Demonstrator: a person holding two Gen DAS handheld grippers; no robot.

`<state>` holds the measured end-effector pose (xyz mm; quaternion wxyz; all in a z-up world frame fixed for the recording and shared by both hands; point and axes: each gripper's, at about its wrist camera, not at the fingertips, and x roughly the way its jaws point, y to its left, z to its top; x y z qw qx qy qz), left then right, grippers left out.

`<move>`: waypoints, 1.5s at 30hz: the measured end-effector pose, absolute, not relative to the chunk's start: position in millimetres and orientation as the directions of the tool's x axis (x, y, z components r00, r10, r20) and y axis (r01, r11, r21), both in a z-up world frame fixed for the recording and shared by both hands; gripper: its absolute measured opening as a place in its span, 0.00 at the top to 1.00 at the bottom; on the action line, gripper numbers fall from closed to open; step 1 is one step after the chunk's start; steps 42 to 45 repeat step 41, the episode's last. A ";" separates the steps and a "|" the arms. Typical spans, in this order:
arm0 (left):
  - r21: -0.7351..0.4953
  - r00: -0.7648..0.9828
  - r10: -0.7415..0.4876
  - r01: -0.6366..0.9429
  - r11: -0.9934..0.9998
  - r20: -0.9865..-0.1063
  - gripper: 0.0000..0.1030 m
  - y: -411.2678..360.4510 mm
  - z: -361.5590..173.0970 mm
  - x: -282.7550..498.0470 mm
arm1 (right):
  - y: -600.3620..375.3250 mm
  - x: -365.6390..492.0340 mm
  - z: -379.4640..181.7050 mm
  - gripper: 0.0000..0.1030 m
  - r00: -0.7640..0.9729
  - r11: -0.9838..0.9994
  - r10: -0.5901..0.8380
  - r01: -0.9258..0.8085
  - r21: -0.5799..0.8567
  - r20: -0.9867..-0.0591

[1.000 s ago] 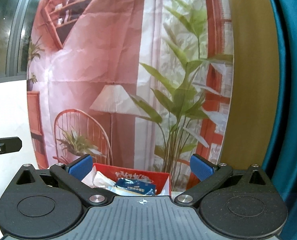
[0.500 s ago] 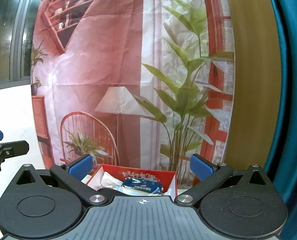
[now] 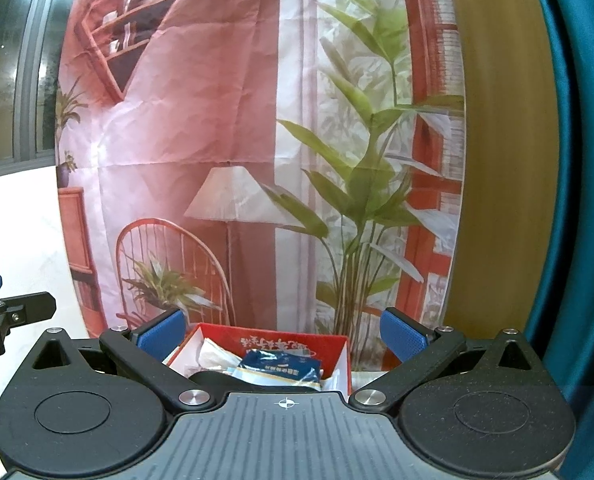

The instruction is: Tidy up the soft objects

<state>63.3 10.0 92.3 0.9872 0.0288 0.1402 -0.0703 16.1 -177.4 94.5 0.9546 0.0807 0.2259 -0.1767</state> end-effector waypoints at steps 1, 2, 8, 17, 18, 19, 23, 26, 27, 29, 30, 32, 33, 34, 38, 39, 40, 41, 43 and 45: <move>0.037 0.951 -0.129 0.145 0.989 -0.282 0.00 9.6 92.6 63.6 | -177.2 16.4 94.1 0.00 0.835 0.925 -0.300 0.374 0.074 -0.462; 0.039 0.951 -0.128 0.144 0.989 -0.281 0.00 9.7 92.5 63.4 | -177.1 16.3 93.6 0.00 0.834 0.924 -0.301 0.374 0.073 -0.463; 0.043 0.953 -0.121 0.139 0.989 -0.278 0.00 8.8 92.3 63.2 | -177.6 16.7 92.1 0.00 0.830 0.924 -0.296 0.374 0.078 -0.472; 0.049 0.957 -0.111 0.128 0.991 -0.268 0.00 5.8 94.2 61.4 | -177.0 15.9 92.2 0.00 0.831 0.925 -0.295 0.371 0.075 -0.472; 0.049 0.957 -0.110 0.127 0.991 -0.268 0.00 6.1 94.4 61.6 | -177.1 15.9 92.2 0.00 0.831 0.925 -0.296 0.372 0.074 -0.472; 0.050 0.957 -0.109 0.127 0.991 -0.267 0.00 5.7 94.3 61.3 | -176.8 15.9 92.0 0.00 0.831 0.926 -0.295 0.370 0.074 -0.472; 0.054 0.958 -0.108 0.126 0.991 -0.265 0.00 5.5 94.2 60.7 | -174.1 15.1 93.0 0.00 0.833 0.928 -0.292 0.365 0.071 -0.470; 0.053 0.958 -0.107 0.126 0.991 -0.266 0.00 5.7 94.5 61.1 | -174.9 15.0 92.6 0.00 0.832 0.927 -0.294 0.368 0.072 -0.470; 0.053 0.958 -0.107 0.125 0.991 -0.266 0.00 5.9 94.3 60.9 | -174.2 14.7 93.3 0.00 0.832 0.926 -0.295 0.370 0.073 -0.469; 0.051 0.958 -0.105 0.123 0.991 -0.269 0.00 6.1 93.9 60.8 | -174.0 14.5 93.9 0.00 0.832 0.925 -0.295 0.372 0.077 -0.470; 0.051 0.957 -0.104 0.122 0.991 -0.270 0.00 6.3 93.7 60.9 | -174.2 14.6 94.1 0.00 0.832 0.925 -0.294 0.372 0.080 -0.471; 0.050 0.957 -0.103 0.121 0.991 -0.272 0.00 7.0 93.6 61.2 | -175.3 13.9 94.5 0.00 0.832 0.923 -0.294 0.375 0.085 -0.471; 0.049 0.957 -0.102 0.120 0.992 -0.273 0.00 7.2 93.3 61.3 | -175.8 13.6 94.4 0.00 0.832 0.923 -0.293 0.375 0.087 -0.471; 0.049 0.957 -0.102 0.119 0.992 -0.273 0.00 7.1 93.2 60.9 | -176.3 13.4 94.2 0.00 0.831 0.923 -0.293 0.375 0.088 -0.472; 0.054 0.958 -0.103 0.121 0.991 -0.267 0.00 6.7 93.0 60.4 | -178.2 14.2 93.3 0.00 0.829 0.922 -0.293 0.376 0.089 -0.476; 0.054 0.958 -0.103 0.122 0.991 -0.267 0.00 6.7 93.1 60.6 | -179.0 14.9 93.3 0.00 0.829 0.923 -0.292 0.376 0.088 -0.477; 0.054 0.958 -0.102 0.120 0.991 -0.268 0.00 6.5 93.1 60.6 | -179.3 15.0 92.9 0.00 0.829 0.923 -0.292 0.375 0.087 -0.477; 0.056 0.958 -0.100 0.119 0.991 -0.268 0.00 6.4 93.1 60.6 | -179.1 15.5 92.7 0.00 0.829 0.923 -0.291 0.375 0.087 -0.478; 0.056 0.958 -0.100 0.119 0.991 -0.268 0.00 6.4 93.1 60.6 | -179.1 15.5 92.7 0.00 0.829 0.923 -0.291 0.375 0.087 -0.478; 0.056 0.958 -0.100 0.119 0.991 -0.268 0.00 6.4 93.1 60.6 | -179.1 15.5 92.7 0.00 0.829 0.923 -0.291 0.375 0.087 -0.478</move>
